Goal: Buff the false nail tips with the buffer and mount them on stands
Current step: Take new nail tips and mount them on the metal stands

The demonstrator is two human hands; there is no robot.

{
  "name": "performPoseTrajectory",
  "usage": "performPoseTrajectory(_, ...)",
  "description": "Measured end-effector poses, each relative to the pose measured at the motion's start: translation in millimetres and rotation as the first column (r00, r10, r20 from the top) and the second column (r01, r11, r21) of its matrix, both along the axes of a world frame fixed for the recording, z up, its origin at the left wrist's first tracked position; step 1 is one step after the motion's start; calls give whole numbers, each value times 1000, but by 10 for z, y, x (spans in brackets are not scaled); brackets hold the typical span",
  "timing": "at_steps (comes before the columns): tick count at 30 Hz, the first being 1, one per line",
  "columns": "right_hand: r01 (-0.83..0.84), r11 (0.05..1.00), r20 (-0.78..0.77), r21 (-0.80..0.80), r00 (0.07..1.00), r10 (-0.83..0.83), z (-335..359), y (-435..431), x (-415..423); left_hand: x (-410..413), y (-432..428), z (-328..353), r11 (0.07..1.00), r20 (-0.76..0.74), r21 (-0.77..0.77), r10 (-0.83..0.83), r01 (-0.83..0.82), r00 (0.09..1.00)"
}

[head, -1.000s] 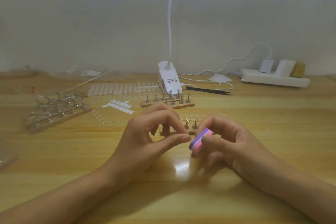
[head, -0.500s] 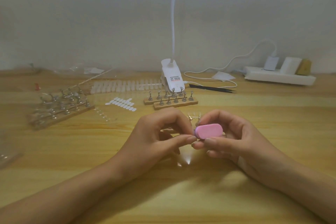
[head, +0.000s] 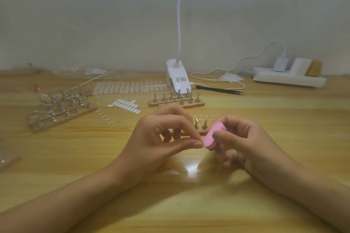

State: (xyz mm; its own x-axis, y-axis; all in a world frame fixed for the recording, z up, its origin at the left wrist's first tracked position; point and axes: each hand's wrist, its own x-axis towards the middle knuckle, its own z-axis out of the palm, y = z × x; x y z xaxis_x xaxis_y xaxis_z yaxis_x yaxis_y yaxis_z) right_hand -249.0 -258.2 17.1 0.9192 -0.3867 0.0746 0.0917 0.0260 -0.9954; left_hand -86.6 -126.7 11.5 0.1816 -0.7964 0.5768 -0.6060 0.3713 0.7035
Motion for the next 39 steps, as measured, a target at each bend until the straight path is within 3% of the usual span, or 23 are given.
performPoseTrajectory(4,-108,988,-58,-114,993,102,12,48,-6,-18,2,17,999,11,-29,15,-15,1000)
performPoseTrajectory(7,11,1000,-13,-1,1000,-11,15,6,-5,-46,2,24,999,23,-32,-1,2,1000)
performPoseTrajectory(11,-120,988,-69,-102,991,113,20,67,-14,-48,6,30,998,-1,-41,44,-44,999)
performPoseTrajectory(15,29,1000,-13,7,1000,-28,23,20,-21,-59,7,32,1000,-26,-28,10,-10,1000)
performPoseTrajectory(18,-115,988,-82,-100,991,107,33,76,-12,-46,9,27,998,-3,-35,44,-44,999)
performPoseTrajectory(22,44,998,-7,33,999,-44,18,18,-12,-56,10,15,998,52,-49,29,-26,998)
performPoseTrajectory(26,-102,989,-61,-109,994,96,19,76,2,-41,3,11,996,73,-68,65,-60,995)
performPoseTrajectory(29,56,998,-24,11,998,-56,-8,10,-8,-45,4,7,996,66,-72,54,-50,996)
performPoseTrajectory(33,-88,987,-53,-133,995,81,4,79,7,-43,-4,7,992,103,-85,101,-92,990)
performPoseTrajectory(36,69,998,-26,-3,997,-69,1,25,-3,-52,-11,2,992,147,-91,102,-89,984)
performPoseTrajectory(39,-49,991,-72,-123,997,40,11,58,-1,-54,-14,4,988,156,-107,125,-109,980)
